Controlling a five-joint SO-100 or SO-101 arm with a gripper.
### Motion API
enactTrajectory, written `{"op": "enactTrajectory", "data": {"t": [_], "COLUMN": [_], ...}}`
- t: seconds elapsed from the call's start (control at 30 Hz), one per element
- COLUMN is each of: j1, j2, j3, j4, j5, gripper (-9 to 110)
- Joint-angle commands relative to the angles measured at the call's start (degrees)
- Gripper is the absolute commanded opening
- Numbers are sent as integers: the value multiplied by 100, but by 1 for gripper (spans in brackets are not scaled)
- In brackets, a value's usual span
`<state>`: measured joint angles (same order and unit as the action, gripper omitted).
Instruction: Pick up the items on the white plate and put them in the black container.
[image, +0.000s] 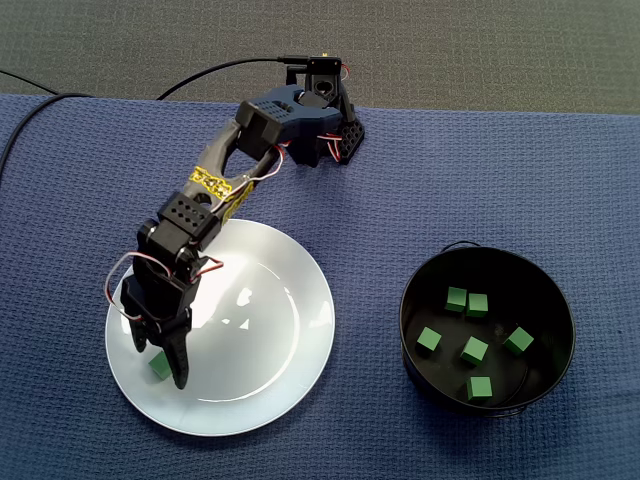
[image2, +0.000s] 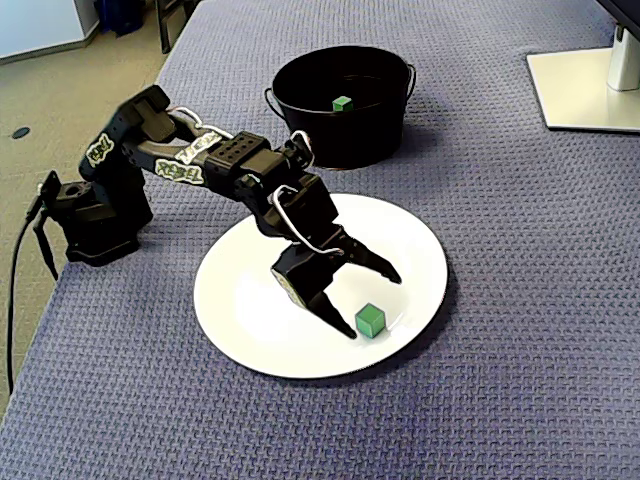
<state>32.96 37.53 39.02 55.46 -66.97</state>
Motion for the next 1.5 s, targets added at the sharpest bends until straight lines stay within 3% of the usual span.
{"op": "enactTrajectory", "data": {"t": [0.0,0.27,0.5,0.8,1.1,1.27,1.47], "j1": [-79,-105,-88,-9,483,-185,-2408], "j2": [0,-149,-211,44,3322,5511,6926], "j3": [-378,-378,-378,-475,923,2188,2522], "j4": [0,35,35,-35,352,334,466], "j5": [-88,-35,-62,545,1538,1652,1986], "gripper": [32,22,0,0,0,0,0]}}
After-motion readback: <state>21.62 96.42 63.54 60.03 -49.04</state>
